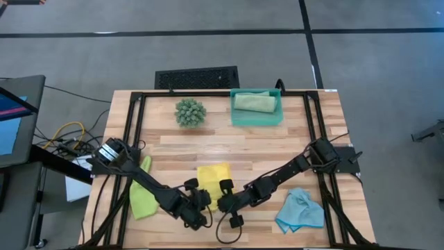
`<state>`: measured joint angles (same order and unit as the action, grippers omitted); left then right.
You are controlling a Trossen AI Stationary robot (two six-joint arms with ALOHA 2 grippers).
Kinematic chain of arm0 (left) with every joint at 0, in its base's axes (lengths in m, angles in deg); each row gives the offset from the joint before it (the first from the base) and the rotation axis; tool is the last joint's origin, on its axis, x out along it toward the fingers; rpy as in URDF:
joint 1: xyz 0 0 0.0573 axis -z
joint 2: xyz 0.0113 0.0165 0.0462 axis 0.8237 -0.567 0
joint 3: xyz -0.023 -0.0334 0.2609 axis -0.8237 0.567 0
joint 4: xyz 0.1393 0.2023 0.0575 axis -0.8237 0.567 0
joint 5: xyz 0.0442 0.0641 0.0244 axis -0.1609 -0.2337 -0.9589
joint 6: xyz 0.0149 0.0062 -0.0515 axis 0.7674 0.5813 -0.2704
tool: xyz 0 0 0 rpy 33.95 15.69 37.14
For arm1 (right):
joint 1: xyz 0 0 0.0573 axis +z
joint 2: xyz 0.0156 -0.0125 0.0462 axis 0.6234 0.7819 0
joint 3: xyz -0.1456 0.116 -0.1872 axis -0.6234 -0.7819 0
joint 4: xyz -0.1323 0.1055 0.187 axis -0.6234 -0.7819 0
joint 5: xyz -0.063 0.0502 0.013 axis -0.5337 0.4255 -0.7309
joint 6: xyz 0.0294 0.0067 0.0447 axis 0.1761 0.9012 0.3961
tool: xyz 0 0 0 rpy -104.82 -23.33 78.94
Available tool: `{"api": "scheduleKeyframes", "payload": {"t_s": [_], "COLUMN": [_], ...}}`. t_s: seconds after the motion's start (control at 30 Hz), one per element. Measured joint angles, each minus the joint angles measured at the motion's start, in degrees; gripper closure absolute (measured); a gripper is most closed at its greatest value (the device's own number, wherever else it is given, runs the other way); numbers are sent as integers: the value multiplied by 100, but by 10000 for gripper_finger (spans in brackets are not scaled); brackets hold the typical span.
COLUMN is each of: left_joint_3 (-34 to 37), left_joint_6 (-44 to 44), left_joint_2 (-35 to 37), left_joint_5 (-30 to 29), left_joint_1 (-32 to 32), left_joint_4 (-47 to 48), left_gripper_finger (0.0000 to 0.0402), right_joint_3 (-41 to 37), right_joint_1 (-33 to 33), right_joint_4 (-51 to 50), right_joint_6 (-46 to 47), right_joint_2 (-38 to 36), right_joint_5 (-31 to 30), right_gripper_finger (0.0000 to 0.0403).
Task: Roll microfiber towels into tight, uniform cylinder then place into a basket
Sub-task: Roll the yellow microfiber cloth
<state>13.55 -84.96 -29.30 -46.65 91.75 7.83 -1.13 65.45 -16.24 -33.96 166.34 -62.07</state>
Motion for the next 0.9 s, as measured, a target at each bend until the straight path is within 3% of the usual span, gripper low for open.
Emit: {"api": "scheduleKeyframes", "payload": {"t_s": [0.1, 0.2, 0.47, 0.7, 0.9], "left_joint_3": [0, 0, -7, -17, -11], "left_joint_6": [167, 687, 2050, 2214, 2139], "left_joint_2": [102, 116, 99, -6, -146], "left_joint_5": [-289, -507, -573, -570, -460], "left_joint_1": [153, 324, 491, 588, 546], "left_joint_4": [-38, -315, -1301, -1181, -671], "left_gripper_finger": [400, 400, 384, 286, 208], "right_joint_3": [0, 0, 0, -4, -7], "right_joint_1": [-57, -168, -483, -572, -580], "right_joint_4": [30, 255, 761, 743, 708], "right_joint_6": [-7, -64, -144, -144, -146], "right_joint_2": [0, 0, 0, 0, 0], "right_joint_5": [122, 614, 1515, 1802, 1837], "right_gripper_finger": [389, 378, 394, 373, 383]}}
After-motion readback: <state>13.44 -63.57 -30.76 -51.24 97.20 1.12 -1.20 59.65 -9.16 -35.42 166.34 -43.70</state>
